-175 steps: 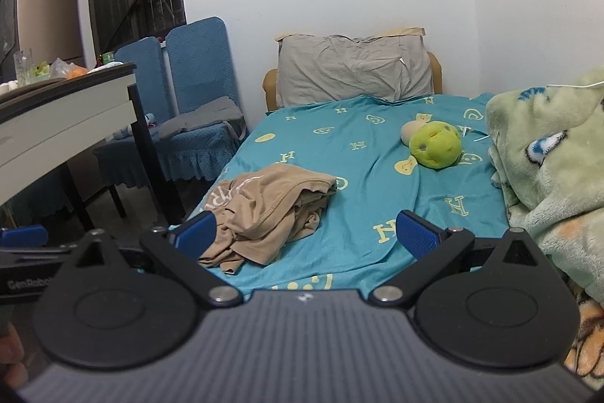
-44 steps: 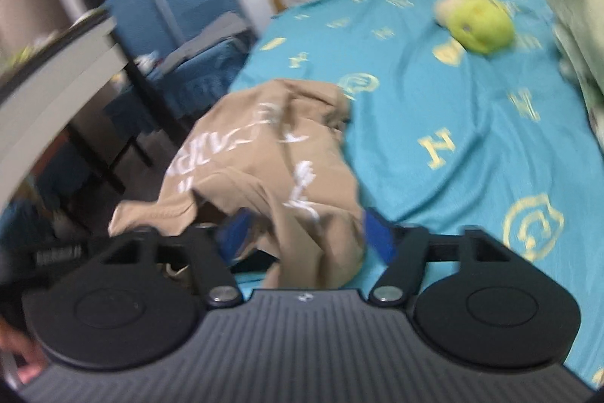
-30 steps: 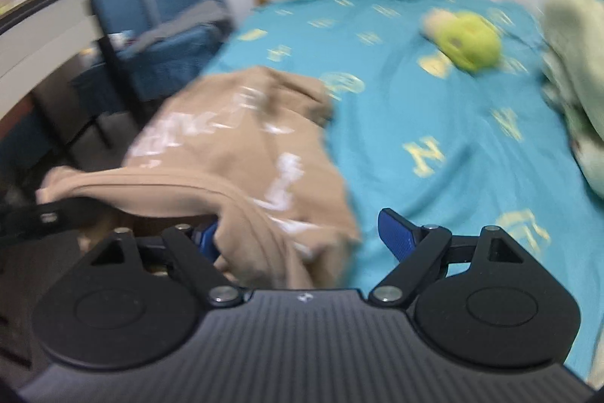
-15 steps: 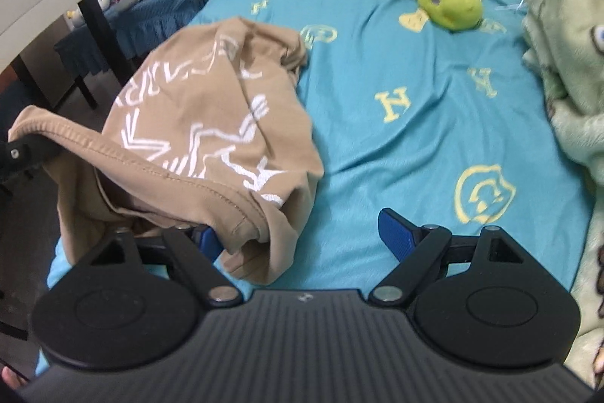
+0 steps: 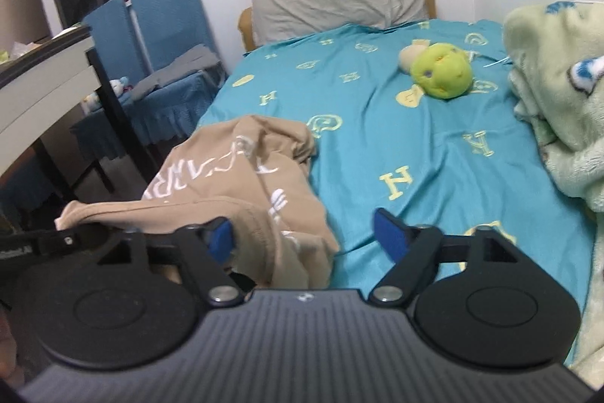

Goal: Fold clothes
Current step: 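Hold the shirt with the left gripper while the right gripper grasps another edge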

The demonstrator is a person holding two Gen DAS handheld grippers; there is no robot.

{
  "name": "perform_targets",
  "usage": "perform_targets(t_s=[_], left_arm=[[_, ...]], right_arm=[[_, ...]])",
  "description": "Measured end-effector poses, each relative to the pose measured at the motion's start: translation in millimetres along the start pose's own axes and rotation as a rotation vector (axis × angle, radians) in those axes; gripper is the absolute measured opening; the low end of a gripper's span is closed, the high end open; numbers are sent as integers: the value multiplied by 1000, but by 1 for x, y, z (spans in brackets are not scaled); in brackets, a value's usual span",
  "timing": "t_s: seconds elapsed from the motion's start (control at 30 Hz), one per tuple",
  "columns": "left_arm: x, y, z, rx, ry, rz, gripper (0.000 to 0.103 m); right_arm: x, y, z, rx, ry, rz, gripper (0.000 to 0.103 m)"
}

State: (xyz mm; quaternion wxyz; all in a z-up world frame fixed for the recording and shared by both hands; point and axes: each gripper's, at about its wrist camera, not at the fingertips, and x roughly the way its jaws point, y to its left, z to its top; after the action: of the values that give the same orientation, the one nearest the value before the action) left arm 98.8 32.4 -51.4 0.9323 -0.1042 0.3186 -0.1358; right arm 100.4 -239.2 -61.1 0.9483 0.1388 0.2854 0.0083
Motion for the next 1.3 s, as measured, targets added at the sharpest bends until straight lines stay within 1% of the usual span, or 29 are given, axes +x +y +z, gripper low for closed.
perform_targets(t_s=[0.03,0.07,0.13,0.2,0.27,0.37,0.6,0.67,0.77,0.83,0.9,0.97,1.03,1.07,1.1,1.3], left_arm=[[1,0,0,2,3,0,10],[1,-1,-1,3,5,-1,10],[2,-1,-1,6,8,1,10],[3,-1,-2,9,10,11,10],[3,0,-2,7,13,17,10],[4,0,-2,6,19,23,10],[6,0,-2,13,38,32,11],[6,0,-2,17,45,48,15],[-1,7,2,13,47,97,35],[-7,12,5,9,47,131,61],[-20,21,8,9,26,155,66],[-34,21,11,64,-1,130,69],[-46,9,11,152,-51,79,79],[-51,2,11,199,-78,52,82],[-49,-4,8,238,-95,63,84],[-9,-35,-16,446,-164,267,84]], right_arm=[[1,0,0,4,5,14,58],[2,-1,0,7,10,29,53],[3,0,2,14,15,74,31],[1,2,2,13,13,115,22],[-3,7,3,4,-1,144,17],[-6,11,4,-6,-19,172,17],[-7,10,5,13,-14,197,16],[-7,10,6,21,-12,205,16],[-7,12,5,19,-9,212,16],[-7,12,5,17,-6,217,16],[-7,12,5,23,-4,224,16],[-7,11,6,28,1,231,16],[-7,11,6,34,5,239,16],[-7,11,6,37,8,244,16],[-7,10,6,41,10,249,16],[-5,0,9,102,23,268,16]])
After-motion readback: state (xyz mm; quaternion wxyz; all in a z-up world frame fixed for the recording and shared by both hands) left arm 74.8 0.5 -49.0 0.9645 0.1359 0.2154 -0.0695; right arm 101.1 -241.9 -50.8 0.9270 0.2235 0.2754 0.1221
